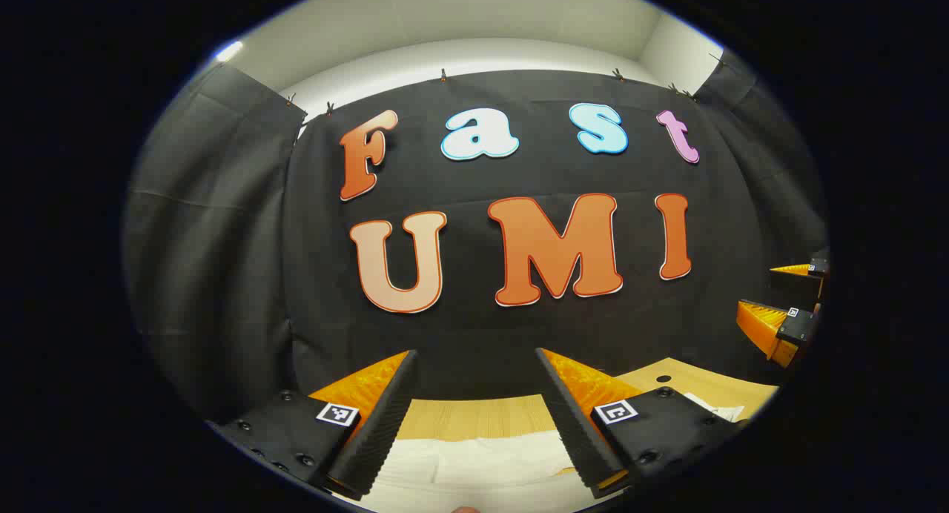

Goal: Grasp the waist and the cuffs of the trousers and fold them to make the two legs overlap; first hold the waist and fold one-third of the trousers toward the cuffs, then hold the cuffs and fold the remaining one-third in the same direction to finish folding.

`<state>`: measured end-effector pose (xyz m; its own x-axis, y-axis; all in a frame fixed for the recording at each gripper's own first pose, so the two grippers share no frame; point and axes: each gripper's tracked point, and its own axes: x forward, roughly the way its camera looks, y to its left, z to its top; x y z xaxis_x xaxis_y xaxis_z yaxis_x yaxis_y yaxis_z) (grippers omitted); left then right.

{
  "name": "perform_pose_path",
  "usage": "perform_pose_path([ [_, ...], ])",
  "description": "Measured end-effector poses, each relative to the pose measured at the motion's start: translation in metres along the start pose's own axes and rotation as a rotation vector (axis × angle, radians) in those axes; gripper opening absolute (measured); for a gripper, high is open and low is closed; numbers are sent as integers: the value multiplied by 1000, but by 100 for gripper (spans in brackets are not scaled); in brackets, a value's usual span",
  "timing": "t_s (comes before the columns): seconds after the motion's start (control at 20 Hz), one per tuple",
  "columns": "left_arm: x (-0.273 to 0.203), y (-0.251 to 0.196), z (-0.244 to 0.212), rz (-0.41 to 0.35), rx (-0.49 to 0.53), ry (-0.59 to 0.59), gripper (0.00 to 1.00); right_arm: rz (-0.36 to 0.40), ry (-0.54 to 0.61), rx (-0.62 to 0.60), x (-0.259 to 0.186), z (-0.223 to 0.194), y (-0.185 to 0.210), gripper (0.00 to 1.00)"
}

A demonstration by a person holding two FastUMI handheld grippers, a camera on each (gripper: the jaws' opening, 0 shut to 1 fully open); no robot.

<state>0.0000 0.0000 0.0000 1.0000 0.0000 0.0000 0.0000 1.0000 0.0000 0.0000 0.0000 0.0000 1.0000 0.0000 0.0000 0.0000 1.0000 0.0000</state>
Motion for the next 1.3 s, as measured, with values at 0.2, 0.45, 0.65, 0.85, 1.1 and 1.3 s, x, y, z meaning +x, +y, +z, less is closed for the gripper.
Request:
perform_pose_path([
  [0.2,5,-7,-17,-9,-18,73,100,4,5,-2,2,-5,-6,99],
  [0.45,11,-6,-36,18,-62,162,100,9,30,11,8,-13,-9,99],
  [0.65,9,-11,-40,22,-78,194,100,0,31,15,12,-15,-14,99],
  [0.85,7,-12,-38,27,-22,189,100,1,43,3,14,-19,-14,99],
  [1.1,1,-2,-75,-5,-46,288,100,-18,108,-2,10,-41,-24,99],
  [1.3,-15,5,-147,-67,-110,566,100,-63,241,5,7,-79,-37,99],
])
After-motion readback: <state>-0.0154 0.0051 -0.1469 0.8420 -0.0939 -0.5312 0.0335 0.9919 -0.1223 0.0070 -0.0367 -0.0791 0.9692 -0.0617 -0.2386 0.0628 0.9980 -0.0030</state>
